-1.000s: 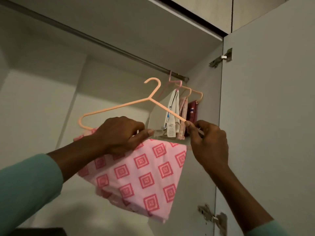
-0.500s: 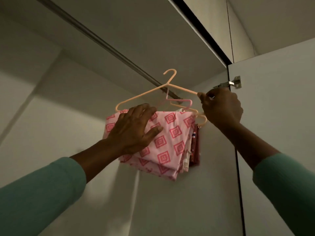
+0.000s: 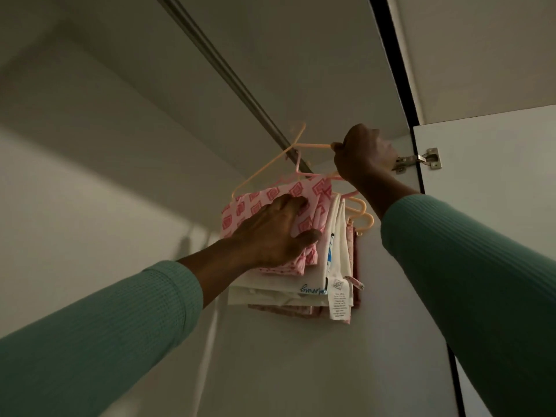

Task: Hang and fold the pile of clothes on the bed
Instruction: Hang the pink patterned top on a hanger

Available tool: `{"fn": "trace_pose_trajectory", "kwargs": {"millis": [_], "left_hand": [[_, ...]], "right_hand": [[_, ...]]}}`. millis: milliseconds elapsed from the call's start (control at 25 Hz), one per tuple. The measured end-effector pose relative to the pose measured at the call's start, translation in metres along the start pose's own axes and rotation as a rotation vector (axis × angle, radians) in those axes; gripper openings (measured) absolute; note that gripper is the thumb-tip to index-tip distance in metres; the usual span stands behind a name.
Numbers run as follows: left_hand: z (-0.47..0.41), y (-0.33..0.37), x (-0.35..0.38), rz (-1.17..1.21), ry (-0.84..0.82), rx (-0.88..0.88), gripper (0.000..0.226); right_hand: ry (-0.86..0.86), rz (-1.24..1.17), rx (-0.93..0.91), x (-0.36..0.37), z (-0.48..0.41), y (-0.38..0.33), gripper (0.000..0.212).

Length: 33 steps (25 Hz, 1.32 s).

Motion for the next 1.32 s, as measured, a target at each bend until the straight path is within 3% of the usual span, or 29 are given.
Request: {"fn": "trace_pose_trajectory", "kwargs": {"millis": [200,320,600,760,1000,1120,1320], "left_hand": [[0.008,-0.023,0.036,0.055,-0.041,-0.067,0.093],[0.024,-0.035,0.056,0.111,0.019,-0.101,0.093],[0.052,-0.048,0.062,0.237,0.104,-0.077,0.087],[0.072,-0.022,0.050,0.296,0.221,-0.010,0.083],[0.151,0.069,0.056,0.446,0.438,0.104,0.068],[0.212,0.140,0.068,0.631,0.312,0.104,0.060],[0.318,0.266,0.092,0.943,-0.051,0.154,0.055]], "right_hand": [[-0.091,-0.033,-0.029,0.041,0.003,-0.007,0.032],[-0.148,-0.089,-0.049,0.058,0.015,0.000,0.035],[0.006,0.033,-0.168,0.013,0.083,0.025,0.058],[-0.037,-0.016,-0.210,-0.017,0.135,0.049,0.059],[-0.168,-0.062,-0.116,-0.093,0.260,0.104,0.059],[-0.237,-0.008,-0.022,-0.154,0.337,0.134,0.057],[-0.361,0.140,0.177,-0.259,0.450,0.179,0.058]]}}
Point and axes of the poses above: each hand's wrist, its own z-axis away from the middle knuckle, its own x-axis out of the palm, y = z × x, the point moved 6 cm from there along -z, towards the middle knuckle
